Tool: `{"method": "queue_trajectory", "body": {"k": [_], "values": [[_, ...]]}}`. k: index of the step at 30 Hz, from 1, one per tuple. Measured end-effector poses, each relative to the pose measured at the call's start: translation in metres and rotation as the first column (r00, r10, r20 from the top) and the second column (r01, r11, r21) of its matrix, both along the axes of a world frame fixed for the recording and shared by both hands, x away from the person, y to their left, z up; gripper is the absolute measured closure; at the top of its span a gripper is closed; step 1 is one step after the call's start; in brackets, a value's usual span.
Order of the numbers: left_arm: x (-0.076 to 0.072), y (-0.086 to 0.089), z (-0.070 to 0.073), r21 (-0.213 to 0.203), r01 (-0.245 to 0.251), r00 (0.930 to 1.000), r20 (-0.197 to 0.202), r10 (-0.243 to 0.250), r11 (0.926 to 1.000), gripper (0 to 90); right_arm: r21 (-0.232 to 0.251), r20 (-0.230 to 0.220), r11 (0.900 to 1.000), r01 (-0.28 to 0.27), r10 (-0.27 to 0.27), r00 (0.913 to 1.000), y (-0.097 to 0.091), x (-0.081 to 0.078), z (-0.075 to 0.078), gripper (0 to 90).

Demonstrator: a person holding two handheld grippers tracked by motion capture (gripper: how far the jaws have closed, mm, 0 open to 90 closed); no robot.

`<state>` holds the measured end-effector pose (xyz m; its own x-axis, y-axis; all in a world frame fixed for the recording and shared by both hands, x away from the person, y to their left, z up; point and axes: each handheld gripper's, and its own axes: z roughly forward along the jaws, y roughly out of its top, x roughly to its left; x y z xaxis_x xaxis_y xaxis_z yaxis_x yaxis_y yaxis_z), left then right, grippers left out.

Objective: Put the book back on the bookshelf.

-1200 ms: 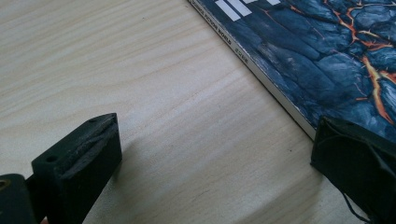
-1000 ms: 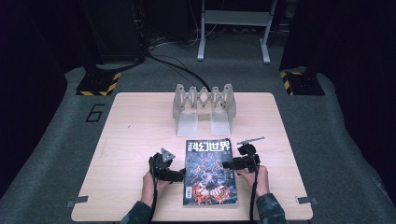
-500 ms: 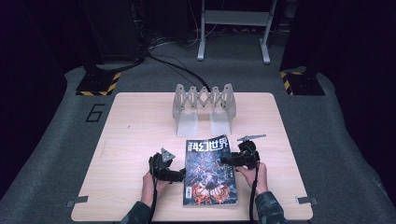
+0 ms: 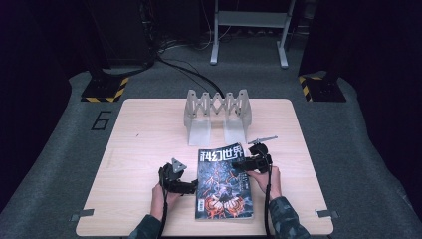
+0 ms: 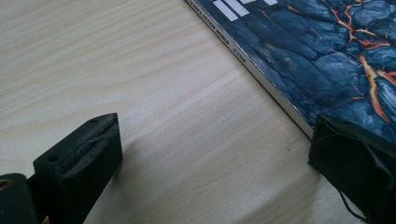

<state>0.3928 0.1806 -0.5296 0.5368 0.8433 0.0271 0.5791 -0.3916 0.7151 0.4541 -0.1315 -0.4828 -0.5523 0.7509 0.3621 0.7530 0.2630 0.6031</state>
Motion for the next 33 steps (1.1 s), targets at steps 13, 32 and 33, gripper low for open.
{"method": "queue_trajectory", "body": {"k": [13,32,33], "values": [[0.000,0.000,0.000,-0.001,-0.002,1.0000,0.000,0.002,1.0000,2.6,-0.070,0.017,0.9972,-0.026,0.027,0.9995,0.019,0.022,0.003,53.1],[0.000,0.000,0.000,-0.001,0.000,1.0000,0.000,0.000,1.0000,2.6,-0.089,0.032,0.9960,-0.013,0.016,0.9994,0.019,0.031,0.002,80.2],[0.000,0.000,0.000,-0.002,-0.002,1.0000,0.000,0.002,1.0000,2.6,-0.083,0.032,0.9965,-0.009,0.012,0.9994,0.019,0.030,0.002,81.5]]}}
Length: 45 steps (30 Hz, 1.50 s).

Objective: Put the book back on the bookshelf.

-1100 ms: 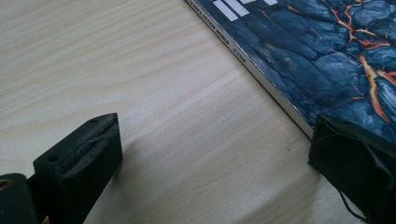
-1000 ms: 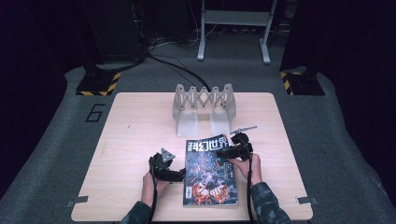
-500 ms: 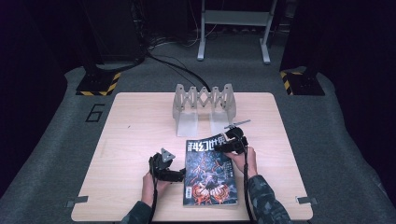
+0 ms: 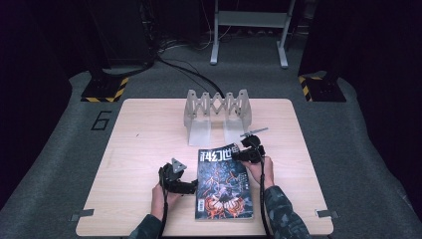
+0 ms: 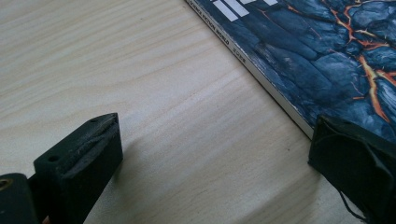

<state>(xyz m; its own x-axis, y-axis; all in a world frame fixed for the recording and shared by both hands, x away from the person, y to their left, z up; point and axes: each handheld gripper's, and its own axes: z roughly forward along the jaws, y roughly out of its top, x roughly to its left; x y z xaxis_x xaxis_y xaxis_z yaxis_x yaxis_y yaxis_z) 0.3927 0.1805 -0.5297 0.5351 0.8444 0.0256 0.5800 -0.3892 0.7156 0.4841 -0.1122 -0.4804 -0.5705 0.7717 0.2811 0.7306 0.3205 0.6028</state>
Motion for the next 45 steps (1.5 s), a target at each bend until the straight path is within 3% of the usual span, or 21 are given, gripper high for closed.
{"method": "queue_trajectory", "body": {"k": [12,15,24,32,39,44,45], "values": [[0.000,0.000,0.000,0.001,0.002,1.0000,0.000,-0.002,1.0000,2.6,0.024,0.048,0.9997,-0.006,0.005,0.9989,0.002,-0.008,0.005,87.6],[0.000,0.000,0.000,0.002,0.005,1.0000,-0.002,-0.005,1.0000,2.7,0.062,0.072,0.9980,-0.008,0.003,0.9974,0.000,-0.012,0.007,87.7],[0.000,0.000,0.000,0.002,0.005,1.0000,-0.003,-0.005,1.0000,2.7,0.065,0.101,0.9978,-0.012,0.005,0.9948,0.006,-0.020,0.016,87.7],[0.000,0.000,0.000,-0.006,0.008,1.0000,0.000,-0.008,0.9999,2.2,0.047,0.188,0.9971,-0.059,0.050,0.9809,0.015,-0.030,0.029,87.8],[0.002,0.002,0.000,-0.001,0.036,0.9993,0.000,-0.036,0.9993,2.1,0.052,0.219,0.9957,-0.077,0.063,0.9737,0.018,-0.033,0.033,87.8],[0.006,0.003,0.005,0.017,0.078,0.9959,-0.047,-0.077,0.9968,2.7,0.063,0.244,0.9947,-0.082,0.064,0.9675,0.020,-0.039,0.041,87.8],[0.007,0.004,0.007,0.014,0.095,0.9925,-0.078,-0.094,0.9953,2.7,0.059,0.254,0.9947,-0.084,0.067,0.9650,0.020,-0.039,0.042,87.8]]}}
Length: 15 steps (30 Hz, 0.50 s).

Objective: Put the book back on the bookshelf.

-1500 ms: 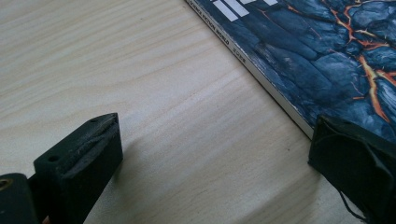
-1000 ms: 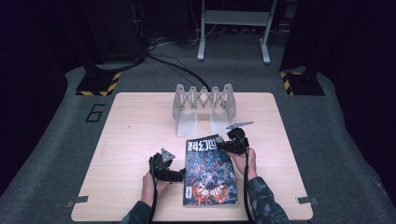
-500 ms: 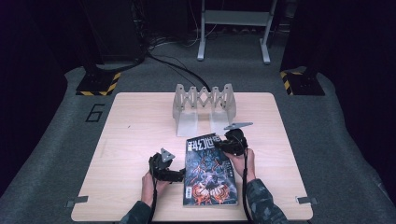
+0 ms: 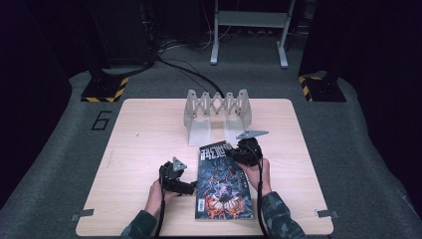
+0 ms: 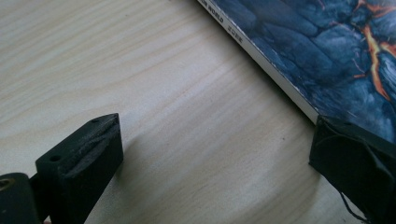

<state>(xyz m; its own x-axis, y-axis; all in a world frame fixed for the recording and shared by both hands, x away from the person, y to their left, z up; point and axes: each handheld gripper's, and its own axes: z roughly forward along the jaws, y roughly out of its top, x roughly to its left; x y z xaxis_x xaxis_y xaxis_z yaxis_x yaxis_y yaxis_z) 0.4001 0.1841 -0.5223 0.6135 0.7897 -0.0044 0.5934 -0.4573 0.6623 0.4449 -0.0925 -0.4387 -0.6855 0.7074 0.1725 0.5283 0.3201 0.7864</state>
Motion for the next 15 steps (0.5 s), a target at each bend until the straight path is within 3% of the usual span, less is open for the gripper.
{"method": "queue_trajectory", "body": {"k": [3,5,6,9,11,15], "values": [[0.002,-0.001,0.003,-0.025,0.004,0.9999,-0.016,-0.004,0.9997,2.6,0.003,0.015,1.0000,-0.007,0.007,0.9999,0.001,-0.003,0.003,87.7],[0.005,-0.002,0.006,-0.063,-0.015,0.9982,-0.058,0.011,0.9979,3.2,0.008,0.017,0.9999,-0.009,0.009,0.9998,0.002,-0.005,0.004,87.8],[0.007,-0.001,0.007,-0.076,-0.002,0.9965,-0.084,-0.004,0.9971,3.7,0.007,0.025,0.9999,-0.012,0.012,0.9996,0.002,-0.005,0.005,87.7],[0.009,-0.002,0.008,-0.140,-0.006,0.9928,-0.119,-0.011,0.9901,4.2,0.019,0.025,0.9998,-0.007,0.006,0.9997,0.002,-0.007,0.006,87.7],[0.010,-0.007,0.009,-0.166,0.013,0.9911,-0.128,-0.034,0.9860,4.1,0.023,0.039,0.9996,-0.014,0.013,0.9992,0.000,-0.007,0.007,87.7],[0.013,-0.019,0.010,-0.179,0.043,0.9895,-0.129,-0.066,0.9830,3.5,0.031,0.049,0.9994,-0.013,0.012,0.9987,-0.001,-0.011,0.011,87.7]]}}
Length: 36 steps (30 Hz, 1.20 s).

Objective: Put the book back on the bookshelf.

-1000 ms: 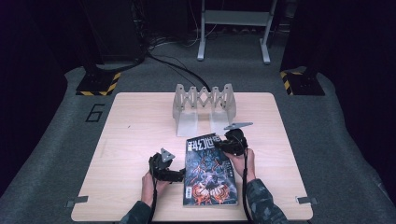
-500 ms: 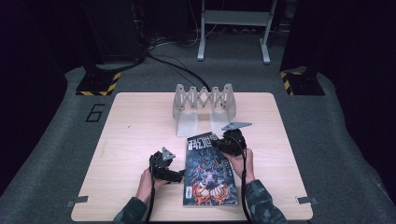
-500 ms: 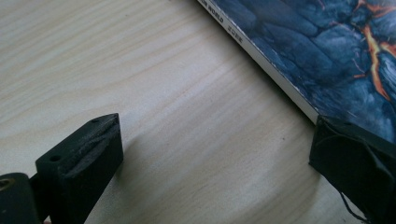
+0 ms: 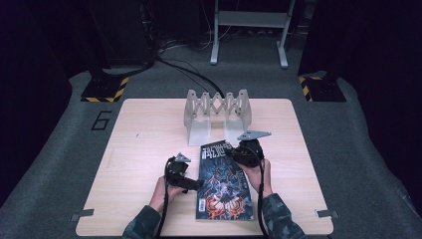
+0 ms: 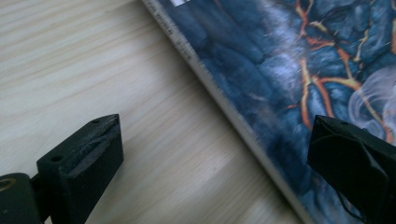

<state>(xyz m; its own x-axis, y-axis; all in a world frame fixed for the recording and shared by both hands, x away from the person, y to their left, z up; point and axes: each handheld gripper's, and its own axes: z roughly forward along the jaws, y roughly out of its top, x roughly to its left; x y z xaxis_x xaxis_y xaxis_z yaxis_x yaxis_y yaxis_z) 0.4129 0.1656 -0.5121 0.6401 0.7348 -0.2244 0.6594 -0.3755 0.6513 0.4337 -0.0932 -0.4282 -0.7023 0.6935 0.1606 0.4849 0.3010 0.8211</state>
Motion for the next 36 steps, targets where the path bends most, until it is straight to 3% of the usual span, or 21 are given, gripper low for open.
{"method": "queue_trajectory", "body": {"k": [9,18,22,26,28,32,36], "values": [[0.009,-0.014,0.002,-0.027,0.024,0.9997,-0.005,-0.024,0.9993,5.9,0.005,0.042,0.9999,-0.016,0.015,0.9990,0.000,-0.008,0.008,87.6],[0.013,-0.023,0.000,-0.060,0.049,0.9984,-0.026,-0.051,0.9970,9.9,0.014,0.056,0.9996,-0.025,0.024,0.9981,0.001,-0.010,0.009,87.6],[0.012,-0.024,0.001,-0.071,0.066,0.9977,-0.010,-0.067,0.9953,15.6,0.017,0.058,0.9995,-0.025,0.024,0.9980,0.001,-0.010,0.009,87.6],[0.012,-0.023,0.001,-0.069,0.055,0.9981,-0.025,-0.057,0.9961,23.5,0.035,0.037,0.9992,-0.016,0.015,0.9992,-0.001,-0.008,0.003,87.5],[0.012,-0.021,0.000,-0.087,0.031,0.9988,-0.036,-0.034,0.9958,29.7,0.044,0.022,0.9990,-0.011,0.010,0.9997,-0.003,-0.005,-0.001,87.5],[0.012,-0.018,-0.001,-0.094,-0.001,0.9989,-0.047,-0.003,0.9956,39.7,0.053,-0.029,0.9985,0.011,-0.010,0.9995,-0.006,0.001,-0.011,86.6],[0.009,-0.019,-0.001,-0.055,-0.002,0.9997,-0.024,0.001,0.9985,49.4,0.029,-0.078,0.9993,0.022,-0.020,0.9968,-0.004,0.009,-0.020,84.0]]}}
